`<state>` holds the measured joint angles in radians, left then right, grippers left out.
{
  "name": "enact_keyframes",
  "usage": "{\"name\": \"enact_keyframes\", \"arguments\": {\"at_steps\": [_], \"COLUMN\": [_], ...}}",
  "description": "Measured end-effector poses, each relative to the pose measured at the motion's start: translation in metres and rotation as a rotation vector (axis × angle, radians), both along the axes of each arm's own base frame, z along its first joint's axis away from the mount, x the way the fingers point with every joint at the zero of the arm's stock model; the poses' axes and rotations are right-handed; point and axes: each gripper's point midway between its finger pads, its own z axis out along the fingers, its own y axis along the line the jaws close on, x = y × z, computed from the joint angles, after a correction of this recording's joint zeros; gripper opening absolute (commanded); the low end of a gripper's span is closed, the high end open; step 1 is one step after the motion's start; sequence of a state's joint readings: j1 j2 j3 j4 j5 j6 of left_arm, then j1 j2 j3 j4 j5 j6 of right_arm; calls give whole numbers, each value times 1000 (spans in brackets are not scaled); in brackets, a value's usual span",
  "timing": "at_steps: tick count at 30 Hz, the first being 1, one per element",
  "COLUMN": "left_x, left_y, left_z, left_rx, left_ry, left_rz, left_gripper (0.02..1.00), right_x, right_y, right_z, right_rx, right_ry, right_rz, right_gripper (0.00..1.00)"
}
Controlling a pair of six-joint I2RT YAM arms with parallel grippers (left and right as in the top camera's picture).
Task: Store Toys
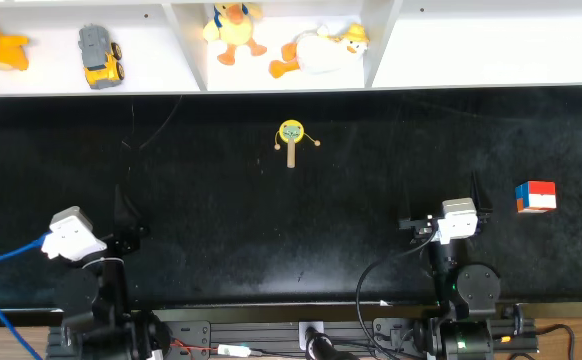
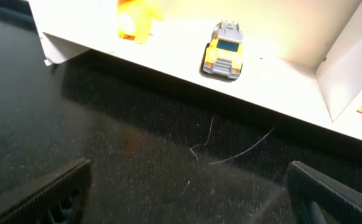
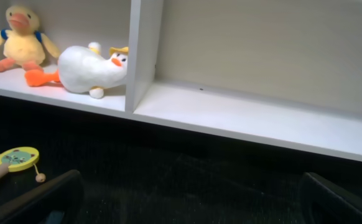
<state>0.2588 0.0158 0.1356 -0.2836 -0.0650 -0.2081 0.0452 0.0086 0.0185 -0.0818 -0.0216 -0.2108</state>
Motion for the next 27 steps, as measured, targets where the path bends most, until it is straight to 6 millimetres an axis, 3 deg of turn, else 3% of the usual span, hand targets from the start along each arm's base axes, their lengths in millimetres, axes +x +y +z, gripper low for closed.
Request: {"name": "enact_keyframes", "arguments": {"at_steps": [8, 18, 27], "left_x": [7, 13, 14], "left_y": [-6, -7, -8], "left_z": [-17, -2, -9], "left_rx": [-2, 22, 24], "left_ry": [7, -91, -78], "left_rz": [-30, -41, -45], "left_gripper": [998, 998, 998], "right_x": [0, 0, 0], "right_y": [0, 0, 0], "right_z": [0, 0, 0], "right_rx": [0, 0, 0], "right_ry": [0, 1, 0], "right_rz": [0, 0, 0], "right_gripper": [996, 993, 996]}}
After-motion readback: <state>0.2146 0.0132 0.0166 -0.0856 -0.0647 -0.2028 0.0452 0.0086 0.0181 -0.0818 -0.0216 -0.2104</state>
